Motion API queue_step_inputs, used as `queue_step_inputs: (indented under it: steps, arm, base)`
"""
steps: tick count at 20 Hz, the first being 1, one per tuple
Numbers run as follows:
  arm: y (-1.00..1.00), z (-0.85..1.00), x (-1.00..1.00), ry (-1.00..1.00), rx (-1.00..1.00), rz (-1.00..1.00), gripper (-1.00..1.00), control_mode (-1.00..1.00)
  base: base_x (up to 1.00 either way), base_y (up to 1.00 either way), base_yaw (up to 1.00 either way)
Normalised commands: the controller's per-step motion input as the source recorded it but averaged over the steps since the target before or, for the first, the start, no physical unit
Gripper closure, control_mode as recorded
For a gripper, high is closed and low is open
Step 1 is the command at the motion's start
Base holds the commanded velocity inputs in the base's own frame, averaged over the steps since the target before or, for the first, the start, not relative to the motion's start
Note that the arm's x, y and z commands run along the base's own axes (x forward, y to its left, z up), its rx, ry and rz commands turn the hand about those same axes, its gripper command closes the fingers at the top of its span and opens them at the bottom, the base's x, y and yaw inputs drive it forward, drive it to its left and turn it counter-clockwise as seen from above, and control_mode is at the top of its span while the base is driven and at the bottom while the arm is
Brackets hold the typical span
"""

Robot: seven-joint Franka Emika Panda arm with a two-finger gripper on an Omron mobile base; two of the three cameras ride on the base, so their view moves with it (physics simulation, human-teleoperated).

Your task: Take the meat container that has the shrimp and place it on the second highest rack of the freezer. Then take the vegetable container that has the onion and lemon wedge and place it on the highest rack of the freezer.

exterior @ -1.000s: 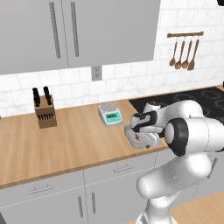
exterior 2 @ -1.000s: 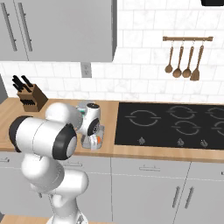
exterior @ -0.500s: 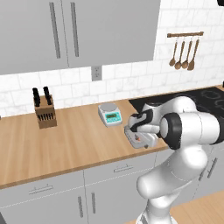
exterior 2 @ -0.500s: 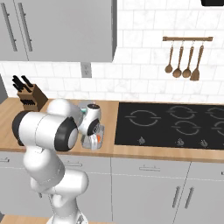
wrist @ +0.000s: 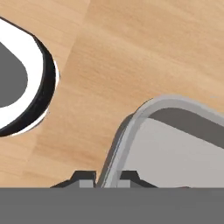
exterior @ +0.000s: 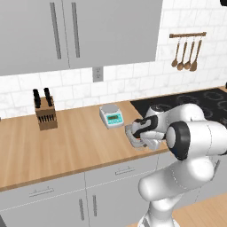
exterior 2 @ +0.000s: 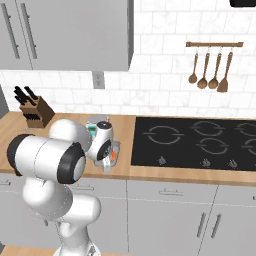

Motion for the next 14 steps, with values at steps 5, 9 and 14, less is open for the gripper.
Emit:
queue_step_inputs:
  steps: [5, 9, 14]
  arm:
    - [0.08, 0.45, -0.04, -0.01, 0.0, 0.01, 1.0, -1.0]
    - [0.11, 0.62, -0.36, -0.01, -0.02, 0.02, 1.0, -1.0]
    - [0.01, 0.7, -0.84, -0.03, 0.05, -0.06, 1.0, -1.0]
  base:
    - [0.0, 0.0, 0.0]
    - [0.0, 0.0, 0.0]
    - [0.0, 0.0, 0.0]
